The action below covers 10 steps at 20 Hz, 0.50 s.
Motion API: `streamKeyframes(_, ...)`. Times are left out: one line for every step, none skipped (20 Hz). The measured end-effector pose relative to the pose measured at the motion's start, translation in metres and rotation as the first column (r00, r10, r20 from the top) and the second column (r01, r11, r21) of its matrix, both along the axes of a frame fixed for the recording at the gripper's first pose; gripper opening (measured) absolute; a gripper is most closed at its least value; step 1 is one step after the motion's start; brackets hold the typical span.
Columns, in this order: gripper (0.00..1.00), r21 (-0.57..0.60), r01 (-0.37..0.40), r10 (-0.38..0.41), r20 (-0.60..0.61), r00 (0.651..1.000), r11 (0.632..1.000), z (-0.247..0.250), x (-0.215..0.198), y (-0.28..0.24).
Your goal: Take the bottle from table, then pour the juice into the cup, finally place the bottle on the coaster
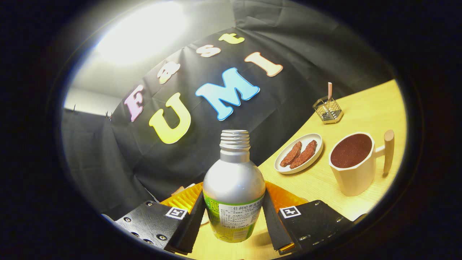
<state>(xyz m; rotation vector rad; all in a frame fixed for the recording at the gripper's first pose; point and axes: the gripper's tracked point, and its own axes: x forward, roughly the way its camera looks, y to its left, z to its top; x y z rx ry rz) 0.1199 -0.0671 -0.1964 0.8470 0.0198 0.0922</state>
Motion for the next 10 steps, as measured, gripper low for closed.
streamKeyframes(0.78,0.036,0.005,-0.004,-0.002,1.0,0.999,-0.001,0.001,-0.005)
streamKeyframes(0.78,0.081,0.008,-0.008,-0.002,1.0,0.997,-0.001,0.002,-0.008)
streamKeyframes(0.78,0.131,0.009,-0.009,0.0,1.0,0.991,-0.001,0.003,-0.012)
streamKeyframes(0.78,0.176,0.007,-0.008,0.002,1.0,0.984,-0.003,0.004,-0.015)
streamKeyframes(0.78,0.213,0.007,-0.007,0.002,1.0,0.977,-0.004,0.005,-0.017)
streamKeyframes(0.78,0.245,0.013,-0.013,-0.002,1.0,0.97,-0.007,0.006,-0.02)
streamKeyframes(0.78,0.271,0.015,-0.015,-0.003,1.0,0.963,-0.009,0.006,-0.023)
streamKeyframes(0.78,0.294,0.014,-0.014,-0.001,1.0,0.956,-0.01,0.005,-0.023)
streamKeyframes(0.78,0.31,0.016,-0.016,-0.003,1.0,0.95,-0.011,0.006,-0.025)
streamKeyframes(0.78,0.326,0.016,-0.015,-0.006,1.0,0.945,-0.013,0.007,-0.026)
